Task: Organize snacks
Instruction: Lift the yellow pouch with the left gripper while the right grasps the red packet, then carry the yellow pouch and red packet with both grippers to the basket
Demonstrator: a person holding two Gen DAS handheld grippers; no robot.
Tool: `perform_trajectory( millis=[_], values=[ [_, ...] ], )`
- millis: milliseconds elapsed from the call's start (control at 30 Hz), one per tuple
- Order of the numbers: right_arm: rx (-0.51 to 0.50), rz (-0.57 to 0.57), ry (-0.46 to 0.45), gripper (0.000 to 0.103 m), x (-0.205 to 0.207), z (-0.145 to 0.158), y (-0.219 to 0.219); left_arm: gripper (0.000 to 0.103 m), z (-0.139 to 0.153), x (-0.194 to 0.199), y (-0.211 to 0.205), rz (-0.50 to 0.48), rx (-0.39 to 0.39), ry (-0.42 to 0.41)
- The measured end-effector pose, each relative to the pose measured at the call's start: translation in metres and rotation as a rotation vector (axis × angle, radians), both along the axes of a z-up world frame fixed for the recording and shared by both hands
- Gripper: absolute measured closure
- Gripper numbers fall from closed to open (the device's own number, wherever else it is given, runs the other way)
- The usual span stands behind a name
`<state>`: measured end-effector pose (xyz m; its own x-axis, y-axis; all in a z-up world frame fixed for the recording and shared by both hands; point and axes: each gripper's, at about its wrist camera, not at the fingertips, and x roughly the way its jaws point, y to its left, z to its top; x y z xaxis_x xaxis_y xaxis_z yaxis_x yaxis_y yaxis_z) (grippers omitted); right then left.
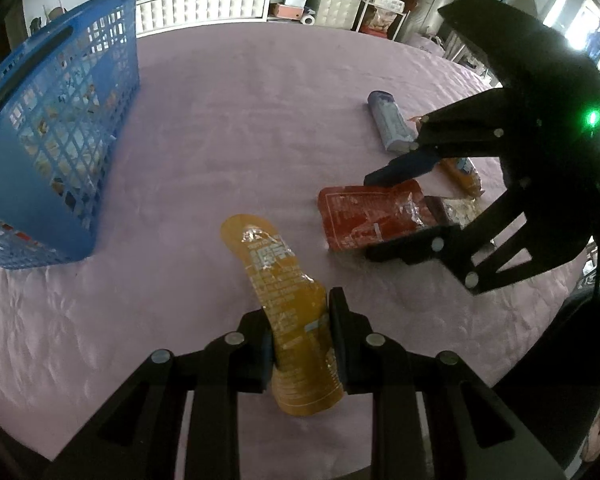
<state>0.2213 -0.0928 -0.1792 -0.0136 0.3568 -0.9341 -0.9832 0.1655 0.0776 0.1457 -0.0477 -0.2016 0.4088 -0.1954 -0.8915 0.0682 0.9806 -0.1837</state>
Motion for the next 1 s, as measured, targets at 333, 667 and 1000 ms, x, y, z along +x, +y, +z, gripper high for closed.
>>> perform_trajectory(
  millis=[333, 667, 1000],
  values=[
    [0.037, -0.13, 0.002, 0.071, -0.008, -0.004, -0.005, 0.082, -0.003, -0.004, -0.004, -0.006, 0.012, -0.018],
    [0.009, -0.234, -0.097, 0.089, -0.012, 0.008, -0.009, 0.082, 0.013, -0.015, 0.006, 0.021, 0.012, -0.067],
    [0.075, -0.371, -0.124, 0.101, -0.024, 0.048, -0.028, 0.082, 0.048, -0.041, 0.024, 0.046, -0.015, -0.147]
  ],
)
